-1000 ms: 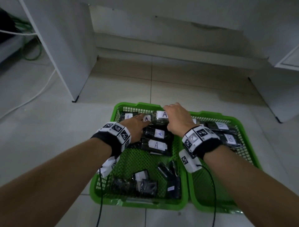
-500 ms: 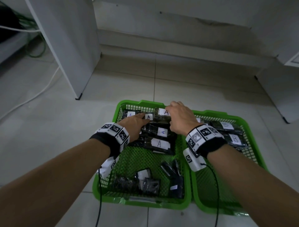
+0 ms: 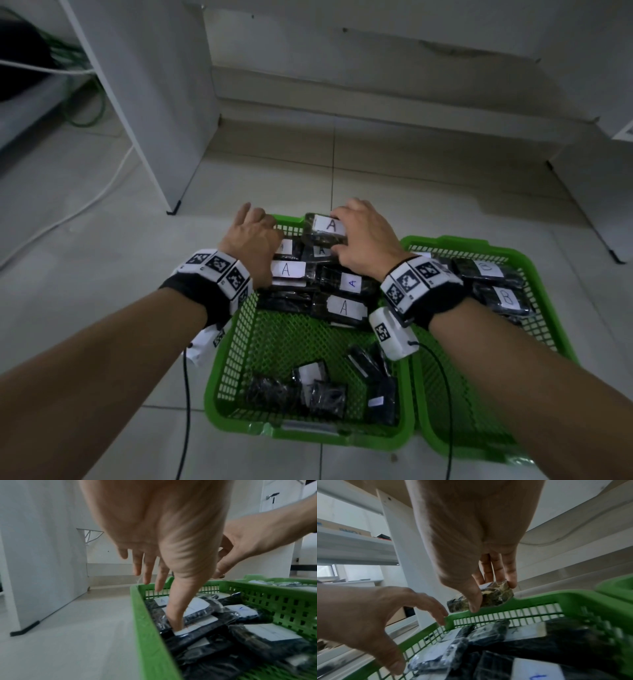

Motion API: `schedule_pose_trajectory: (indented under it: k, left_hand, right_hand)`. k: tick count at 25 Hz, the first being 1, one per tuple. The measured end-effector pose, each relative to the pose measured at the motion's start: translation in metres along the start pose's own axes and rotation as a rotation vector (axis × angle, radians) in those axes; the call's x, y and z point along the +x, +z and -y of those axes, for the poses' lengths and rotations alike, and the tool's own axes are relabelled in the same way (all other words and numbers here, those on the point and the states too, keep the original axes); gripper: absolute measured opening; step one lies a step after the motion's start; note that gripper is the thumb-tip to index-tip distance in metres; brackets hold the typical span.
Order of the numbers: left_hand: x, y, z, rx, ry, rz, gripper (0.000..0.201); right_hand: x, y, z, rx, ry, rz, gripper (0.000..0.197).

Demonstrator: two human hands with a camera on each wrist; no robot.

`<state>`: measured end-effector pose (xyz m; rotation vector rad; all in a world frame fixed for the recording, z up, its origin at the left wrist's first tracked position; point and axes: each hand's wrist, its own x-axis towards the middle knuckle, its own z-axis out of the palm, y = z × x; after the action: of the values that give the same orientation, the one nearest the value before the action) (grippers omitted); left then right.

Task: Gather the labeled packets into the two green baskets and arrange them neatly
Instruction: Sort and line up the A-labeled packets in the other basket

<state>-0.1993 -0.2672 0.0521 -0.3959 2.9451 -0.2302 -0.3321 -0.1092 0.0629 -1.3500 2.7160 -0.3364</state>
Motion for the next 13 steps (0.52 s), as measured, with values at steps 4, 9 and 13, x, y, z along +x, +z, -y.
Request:
schedule_pose_trajectory:
  k: [4, 9, 13]
  left_hand:
    - [-0.005, 0.004, 0.012, -0.006, -0.069, -0.060, 0.079]
    - [-0.008, 0.016, 0.012, -0.176, -0.112, 0.036, 0.086]
    - [-0.007, 0.020, 0.011, -0.178, -0.120, 0.039, 0.082]
  right_hand:
    - [0.016, 0.018, 0.030, -0.030, -0.104, 0.048, 0.040]
    - [0.025, 0.041, 0.034, 0.009, -0.111, -0.021, 0.033]
    - [0.023, 0.048, 0.032, 0.000, -0.091, -0.052, 0.025]
